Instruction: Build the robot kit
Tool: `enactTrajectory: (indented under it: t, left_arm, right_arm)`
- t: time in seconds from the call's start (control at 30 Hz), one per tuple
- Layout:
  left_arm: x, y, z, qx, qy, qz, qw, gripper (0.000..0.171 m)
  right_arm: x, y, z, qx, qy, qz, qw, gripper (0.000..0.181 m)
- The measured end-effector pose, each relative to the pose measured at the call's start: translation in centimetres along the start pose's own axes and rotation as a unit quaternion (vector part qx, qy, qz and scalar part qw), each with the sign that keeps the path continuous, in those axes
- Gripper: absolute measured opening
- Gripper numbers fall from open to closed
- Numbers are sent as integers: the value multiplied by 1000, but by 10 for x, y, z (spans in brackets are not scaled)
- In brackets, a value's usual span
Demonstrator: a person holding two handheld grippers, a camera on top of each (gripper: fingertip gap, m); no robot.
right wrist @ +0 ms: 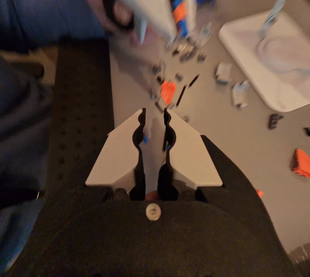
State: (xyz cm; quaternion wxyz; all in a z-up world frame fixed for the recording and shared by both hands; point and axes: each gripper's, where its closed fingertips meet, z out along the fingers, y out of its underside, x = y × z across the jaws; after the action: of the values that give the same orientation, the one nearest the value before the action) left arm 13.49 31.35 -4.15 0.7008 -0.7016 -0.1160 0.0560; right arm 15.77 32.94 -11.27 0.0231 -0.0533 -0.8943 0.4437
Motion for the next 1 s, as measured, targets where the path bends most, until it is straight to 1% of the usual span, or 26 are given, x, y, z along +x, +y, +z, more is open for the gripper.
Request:
enactTrajectory:
  t: [0.03, 0.07, 0.1, 0.17, 0.2, 0.23, 0.3, 0.33, 0.37, 0.4, 0.47, 0.5, 0.57, 0.63, 0.67, 0.73, 0.83, 0.93, 1.0]
  left_arm:
    - [0, -2, 0, 6, 1, 3, 1000, 5]
    - [0, -3, 1, 10, -1, 5, 1000, 5]
    - [1, -3, 1, 12, 2, 6, 1000, 5]
    - [2, -3, 4, 11, 3, 0, 1000, 5]
    - [3, -2, 5, 8, 4, -1, 1000, 5]
    - [4, -2, 7, 5, 2, -3, 1000, 5]
    - [0, -1, 10, -5, -17, -1, 1000, 5]
    - [-3, 1, 11, -15, -36, 15, 999, 5]
    - [-9, 3, 11, -30, -66, 44, 996, 5]
    - [-15, 6, 11, -50, -101, 80, 990, 5]
    - [-23, 8, 11, -84, -168, 162, 969, 5]
    - [-28, 8, 10, -104, -205, 209, 951, 5]
    - [-35, 8, 9, -147, -273, 313, 898, 5]
    - [-34, 6, 11, -170, -305, 387, 853, 5]
    - [-34, 7, 12, -179, -314, 415, 835, 5]
    - [-36, 7, 12, -193, -331, 443, 810, 5]
    - [-36, 3, 10, -185, -344, 462, 796, 5]
    - [-27, -4, 13, -164, -333, 475, 798, 5]
    - [-22, -6, 14, -145, -321, 468, 810, 5]
  right_arm:
    - [9, -19, -10, 64, 19, 9, 998, 19]
    - [15, -36, -21, 126, 34, 8, 991, 15]
    - [20, -47, -31, 166, 51, 3, 985, 14]
    - [24, -61, -43, 200, 110, -61, 972, 12]
    - [22, -67, -46, 202, 140, -100, 964, 10]
    - [19, -70, -45, 189, 164, -143, 958, 10]
    - [19, -72, -42, 155, 215, -220, 939, 9]
    - [19, -70, -38, 130, 227, -236, 936, 10]
    - [23, -67, -34, 106, 233, -228, 939, 9]
    - [23, -67, -32, 106, 219, -202, 949, 9]
    - [25, -71, -32, 138, 178, -105, 969, 14]
    - [30, -74, -34, 157, 168, -55, 972, 21]
    - [34, -74, -32, 177, 145, 29, 973, 31]
    - [37, -76, -30, 195, 143, 67, 968, 34]
    - [37, -77, -29, 205, 138, 86, 965, 35]
    - [42, -75, -25, 206, 139, 107, 963, 34]
    - [41, -73, -23, 211, 117, 119, 963, 31]
    - [34, -77, -26, 238, 69, 120, 961, 32]
    - [36, -77, -30, 250, 59, 109, 960, 28]
